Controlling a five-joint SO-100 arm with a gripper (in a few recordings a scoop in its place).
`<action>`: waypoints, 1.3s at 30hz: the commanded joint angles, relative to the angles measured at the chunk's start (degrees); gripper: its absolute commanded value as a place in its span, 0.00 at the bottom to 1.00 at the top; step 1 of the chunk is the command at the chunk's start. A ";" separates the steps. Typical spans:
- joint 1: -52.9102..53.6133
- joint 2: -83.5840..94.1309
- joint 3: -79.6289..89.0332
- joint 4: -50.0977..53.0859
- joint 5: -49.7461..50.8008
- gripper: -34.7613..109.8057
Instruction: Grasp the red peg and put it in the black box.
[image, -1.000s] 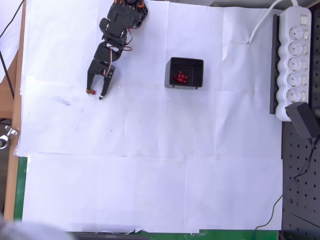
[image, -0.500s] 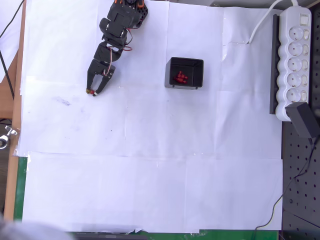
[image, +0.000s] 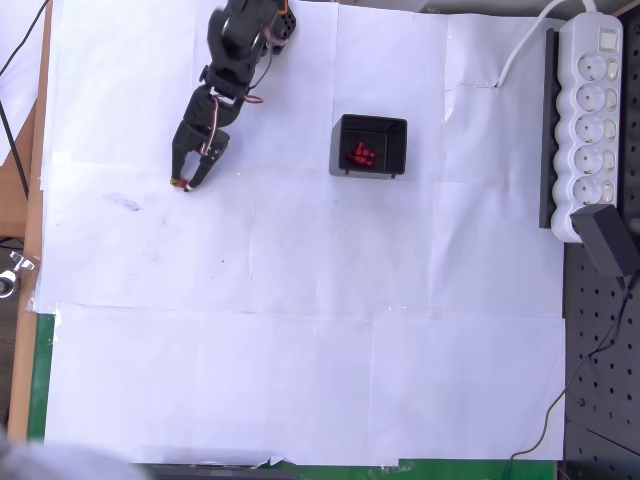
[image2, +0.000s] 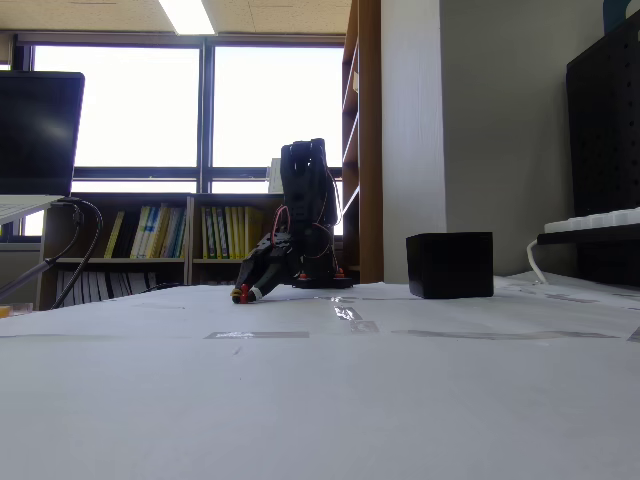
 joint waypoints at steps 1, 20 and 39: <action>-5.71 -9.14 25.93 58.89 6.50 0.24; -51.68 1.67 82.18 121.64 36.83 0.24; -61.44 7.03 83.32 116.46 44.03 0.56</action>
